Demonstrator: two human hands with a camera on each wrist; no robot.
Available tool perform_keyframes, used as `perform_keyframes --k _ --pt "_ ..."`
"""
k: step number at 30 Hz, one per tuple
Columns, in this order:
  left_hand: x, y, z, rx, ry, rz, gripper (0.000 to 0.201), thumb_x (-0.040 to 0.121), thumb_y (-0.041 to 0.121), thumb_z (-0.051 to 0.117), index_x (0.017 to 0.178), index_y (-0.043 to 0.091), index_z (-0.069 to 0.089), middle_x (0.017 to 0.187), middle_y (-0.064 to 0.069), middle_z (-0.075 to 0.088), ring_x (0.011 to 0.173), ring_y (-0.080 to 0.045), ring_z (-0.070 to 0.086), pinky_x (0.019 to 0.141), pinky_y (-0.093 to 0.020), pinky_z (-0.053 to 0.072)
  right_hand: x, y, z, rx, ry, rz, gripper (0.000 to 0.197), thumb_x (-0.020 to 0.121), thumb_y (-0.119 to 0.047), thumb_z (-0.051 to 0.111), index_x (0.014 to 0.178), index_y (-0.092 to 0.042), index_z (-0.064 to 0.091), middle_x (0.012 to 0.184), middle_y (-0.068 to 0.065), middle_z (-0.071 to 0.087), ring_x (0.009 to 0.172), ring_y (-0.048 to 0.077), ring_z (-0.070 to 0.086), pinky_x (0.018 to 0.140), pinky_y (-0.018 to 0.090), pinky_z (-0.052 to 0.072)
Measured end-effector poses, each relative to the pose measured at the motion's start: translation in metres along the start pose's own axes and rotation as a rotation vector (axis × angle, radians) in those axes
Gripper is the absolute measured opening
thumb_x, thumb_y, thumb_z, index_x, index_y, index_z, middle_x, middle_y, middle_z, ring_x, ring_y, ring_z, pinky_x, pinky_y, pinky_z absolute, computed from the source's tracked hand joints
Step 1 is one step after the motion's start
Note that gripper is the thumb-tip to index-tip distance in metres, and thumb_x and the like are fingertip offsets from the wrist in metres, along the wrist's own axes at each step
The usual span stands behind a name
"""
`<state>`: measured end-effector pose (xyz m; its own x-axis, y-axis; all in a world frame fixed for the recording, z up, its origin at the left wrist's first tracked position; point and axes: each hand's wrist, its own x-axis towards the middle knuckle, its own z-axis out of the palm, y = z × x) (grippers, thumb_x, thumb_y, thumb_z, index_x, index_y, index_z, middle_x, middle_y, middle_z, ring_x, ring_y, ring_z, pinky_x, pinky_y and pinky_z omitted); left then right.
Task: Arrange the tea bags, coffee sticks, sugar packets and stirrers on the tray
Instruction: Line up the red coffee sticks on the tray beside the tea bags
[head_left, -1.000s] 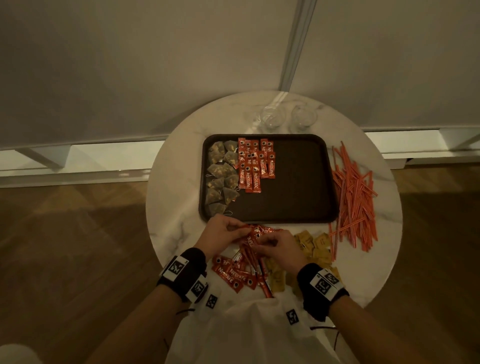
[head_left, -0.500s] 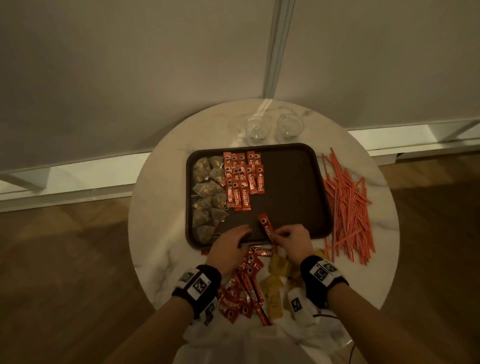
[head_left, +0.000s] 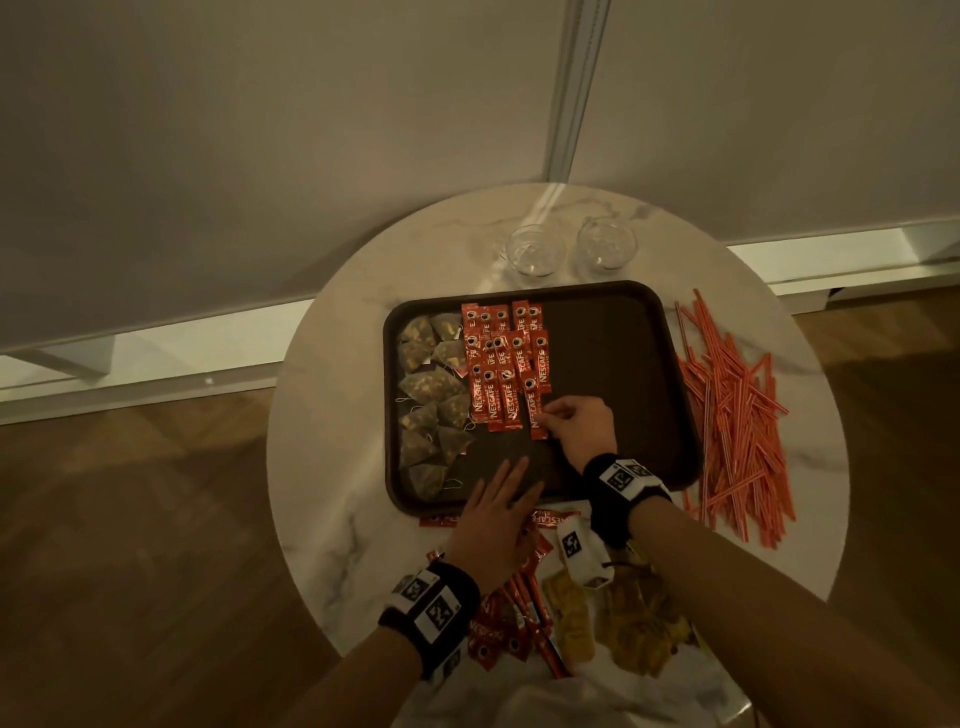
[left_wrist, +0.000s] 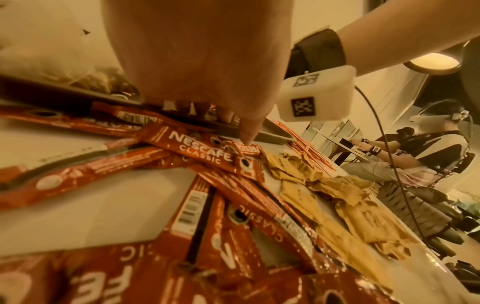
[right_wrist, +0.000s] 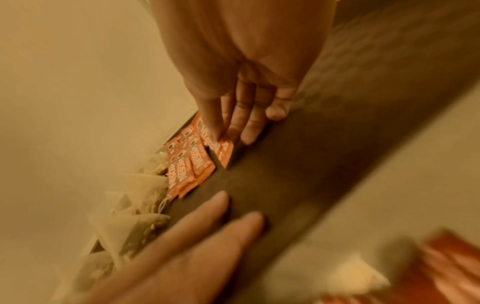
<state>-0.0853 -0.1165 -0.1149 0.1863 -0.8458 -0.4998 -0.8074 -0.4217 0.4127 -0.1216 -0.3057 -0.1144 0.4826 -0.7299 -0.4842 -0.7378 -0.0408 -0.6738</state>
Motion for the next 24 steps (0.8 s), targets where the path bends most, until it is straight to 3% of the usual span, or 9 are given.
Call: perform_keyframes --k 7,16,21,24 --pt "0.000 -0.001 0.001 -0.037 -0.003 -0.008 0.062 0.102 0.039 0.038 0.157 0.032 0.011 0.163 0.008 -0.019 0.148 -0.014 -0.021 0.121 -0.043 -0.003 0.019 -0.010 0.006 0.015 0.019 0.016 0.004 0.086 -0.025 0.074 0.085 -0.022 0.073 0.100 -0.005 0.070 0.092 0.010 0.064 0.087 0.031 0.053" --pt "0.000 -0.001 0.003 -0.046 0.006 -0.015 0.062 0.101 0.037 0.040 0.157 0.033 0.011 0.163 0.008 -0.020 0.149 -0.015 -0.021 0.121 -0.042 -0.003 0.022 -0.014 0.006 -0.057 0.011 0.028 0.014 0.085 -0.027 0.075 0.073 -0.024 0.069 0.095 -0.002 0.070 0.090 0.012 0.065 0.088 0.039 0.056" --pt "0.001 -0.001 0.003 -0.043 0.003 -0.005 0.064 0.101 0.037 0.041 0.157 0.033 0.010 0.163 0.008 -0.021 0.149 -0.015 -0.022 0.120 -0.041 -0.005 0.020 -0.015 0.005 -0.081 0.024 0.017 0.018 0.086 -0.028 0.075 0.071 -0.023 0.067 0.092 -0.002 0.069 0.088 0.011 0.064 0.086 0.036 0.055" --pt "0.000 -0.001 0.003 -0.035 0.014 -0.001 0.065 0.100 0.036 0.043 0.157 0.032 0.011 0.163 0.007 -0.021 0.149 -0.015 -0.020 0.118 -0.039 -0.007 0.018 -0.014 0.003 -0.076 0.019 0.017 0.015 0.086 -0.030 0.075 0.078 -0.017 0.073 0.090 -0.002 0.069 0.087 0.010 0.063 0.083 0.032 0.054"
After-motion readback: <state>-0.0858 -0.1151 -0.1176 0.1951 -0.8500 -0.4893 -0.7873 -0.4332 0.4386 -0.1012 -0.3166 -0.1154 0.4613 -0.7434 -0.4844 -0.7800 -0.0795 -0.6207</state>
